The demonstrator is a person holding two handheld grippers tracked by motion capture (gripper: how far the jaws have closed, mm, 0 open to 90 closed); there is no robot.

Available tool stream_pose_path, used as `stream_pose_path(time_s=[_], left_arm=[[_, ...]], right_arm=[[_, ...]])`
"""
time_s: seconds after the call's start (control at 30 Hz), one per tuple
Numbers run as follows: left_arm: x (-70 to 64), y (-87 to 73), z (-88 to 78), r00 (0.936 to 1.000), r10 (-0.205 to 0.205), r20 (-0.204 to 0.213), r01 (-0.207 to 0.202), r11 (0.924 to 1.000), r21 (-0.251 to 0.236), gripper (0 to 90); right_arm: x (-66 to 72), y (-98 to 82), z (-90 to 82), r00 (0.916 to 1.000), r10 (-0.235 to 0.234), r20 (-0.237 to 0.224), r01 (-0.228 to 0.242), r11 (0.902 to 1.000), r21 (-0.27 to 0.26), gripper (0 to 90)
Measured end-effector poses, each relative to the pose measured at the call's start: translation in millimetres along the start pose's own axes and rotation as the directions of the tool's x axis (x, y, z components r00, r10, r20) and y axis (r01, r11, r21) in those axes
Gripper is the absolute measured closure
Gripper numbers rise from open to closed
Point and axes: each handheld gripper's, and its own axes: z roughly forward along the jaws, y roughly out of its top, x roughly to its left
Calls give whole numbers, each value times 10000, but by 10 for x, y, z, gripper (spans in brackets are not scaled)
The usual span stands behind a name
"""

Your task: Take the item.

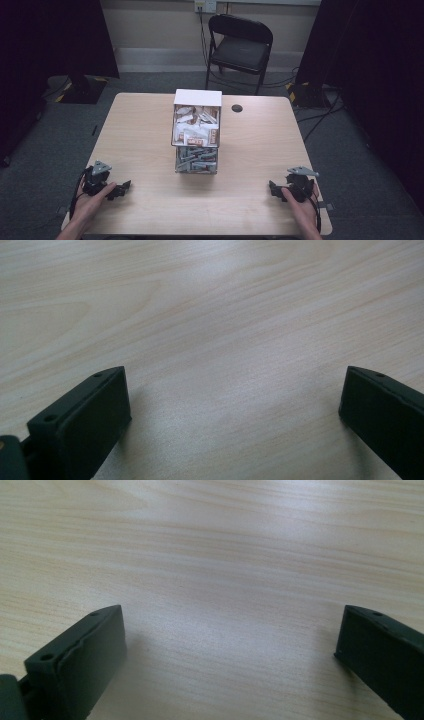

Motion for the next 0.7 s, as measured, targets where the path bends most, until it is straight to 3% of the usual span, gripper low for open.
stream_pose_path(time_s=[0.4,0.47,0.7], left_arm=[[9,2,-8,10000,-3,-36,3,10000,-10,4],[11,3,-13,9998,-194,-82,194,9998,-93,41],[-1,14,-48,9994,-292,-211,289,9995,-128,158]], right_arm=[[-2,-3,-2,10000,-17,-32,17,10000,-13,0],[-2,-3,-3,10000,-23,-41,23,10000,-11,0],[-3,-9,-10,9999,-84,-118,84,10000,-2,0]])
